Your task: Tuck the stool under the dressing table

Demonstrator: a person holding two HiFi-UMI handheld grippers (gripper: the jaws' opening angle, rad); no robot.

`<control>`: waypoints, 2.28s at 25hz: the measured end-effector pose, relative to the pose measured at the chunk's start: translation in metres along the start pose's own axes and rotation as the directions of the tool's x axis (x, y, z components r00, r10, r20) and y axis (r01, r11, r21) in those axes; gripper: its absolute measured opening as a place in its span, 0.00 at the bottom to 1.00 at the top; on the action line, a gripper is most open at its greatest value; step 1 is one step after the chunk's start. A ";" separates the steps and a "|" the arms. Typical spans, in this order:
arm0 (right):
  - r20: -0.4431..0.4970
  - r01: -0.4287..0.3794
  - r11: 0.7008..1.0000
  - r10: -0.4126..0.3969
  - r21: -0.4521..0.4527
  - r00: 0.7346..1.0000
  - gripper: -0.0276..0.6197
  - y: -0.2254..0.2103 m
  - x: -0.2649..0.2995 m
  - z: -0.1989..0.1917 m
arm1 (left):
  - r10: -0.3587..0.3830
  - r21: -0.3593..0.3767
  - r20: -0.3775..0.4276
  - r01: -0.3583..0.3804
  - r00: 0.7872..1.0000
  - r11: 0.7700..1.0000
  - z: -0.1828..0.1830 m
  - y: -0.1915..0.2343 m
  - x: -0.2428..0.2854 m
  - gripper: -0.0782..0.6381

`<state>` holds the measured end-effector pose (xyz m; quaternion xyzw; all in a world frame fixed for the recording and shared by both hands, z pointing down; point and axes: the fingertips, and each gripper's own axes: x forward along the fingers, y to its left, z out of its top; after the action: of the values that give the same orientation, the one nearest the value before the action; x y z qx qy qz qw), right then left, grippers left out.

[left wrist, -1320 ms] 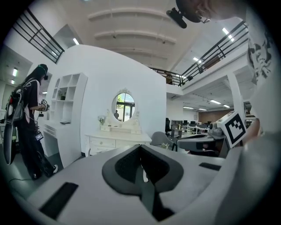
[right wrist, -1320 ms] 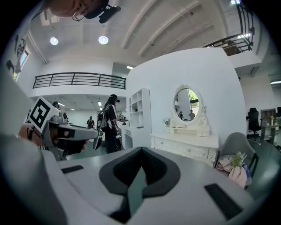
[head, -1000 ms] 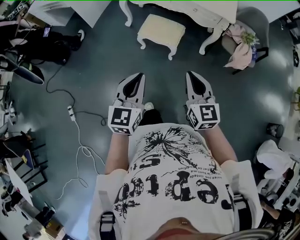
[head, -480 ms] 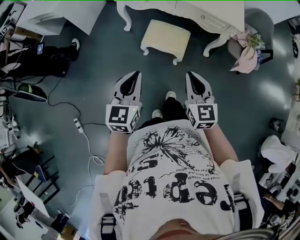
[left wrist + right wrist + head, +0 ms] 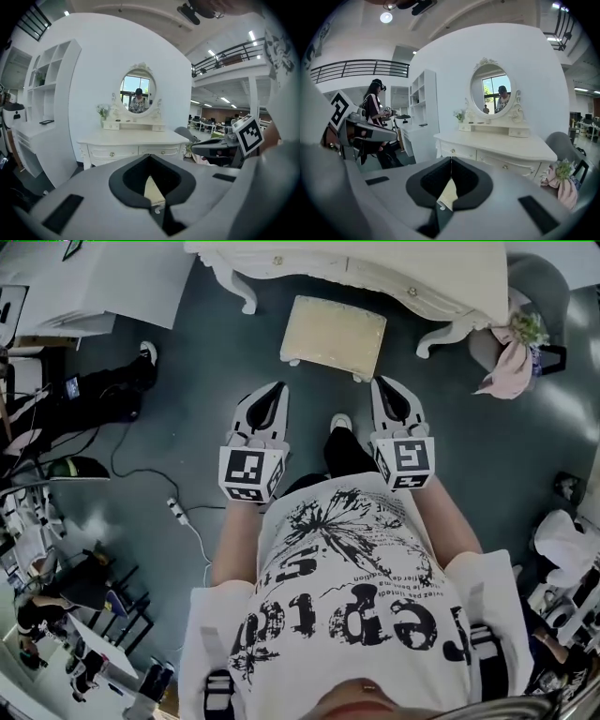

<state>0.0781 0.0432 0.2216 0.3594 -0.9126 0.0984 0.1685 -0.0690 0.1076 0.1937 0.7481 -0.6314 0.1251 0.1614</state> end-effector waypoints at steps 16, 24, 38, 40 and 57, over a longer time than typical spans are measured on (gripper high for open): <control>-0.239 0.142 0.983 -0.112 0.115 0.965 0.07 -0.056 0.155 -0.111 | -0.231 -0.058 -0.197 0.224 0.953 0.973 -0.081 0.069 0.198 0.14; -0.288 0.254 0.954 -0.201 0.161 0.936 0.07 -0.062 0.228 -0.219 | -0.296 -0.033 -0.278 0.299 0.914 0.954 -0.202 0.109 0.265 0.14; -0.511 0.368 0.917 -0.244 0.155 0.824 0.07 -0.045 0.265 -0.406 | -0.338 -0.062 -0.455 0.350 0.824 0.935 -0.404 0.111 0.303 0.14; -0.520 0.366 0.918 -0.239 0.155 0.820 0.07 -0.046 0.264 -0.415 | -0.330 -0.066 -0.465 0.340 0.821 0.938 -0.412 0.114 0.304 0.14; -0.577 0.399 0.888 -0.206 0.230 0.791 0.07 -0.063 0.279 -0.410 | -0.280 -0.219 -0.530 0.189 0.800 0.957 -0.408 0.125 0.319 0.14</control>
<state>0.0276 -0.0523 0.7095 0.4842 -0.7265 0.3220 0.3662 -0.1307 -0.0363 0.7031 0.7367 -0.4672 0.2665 0.4098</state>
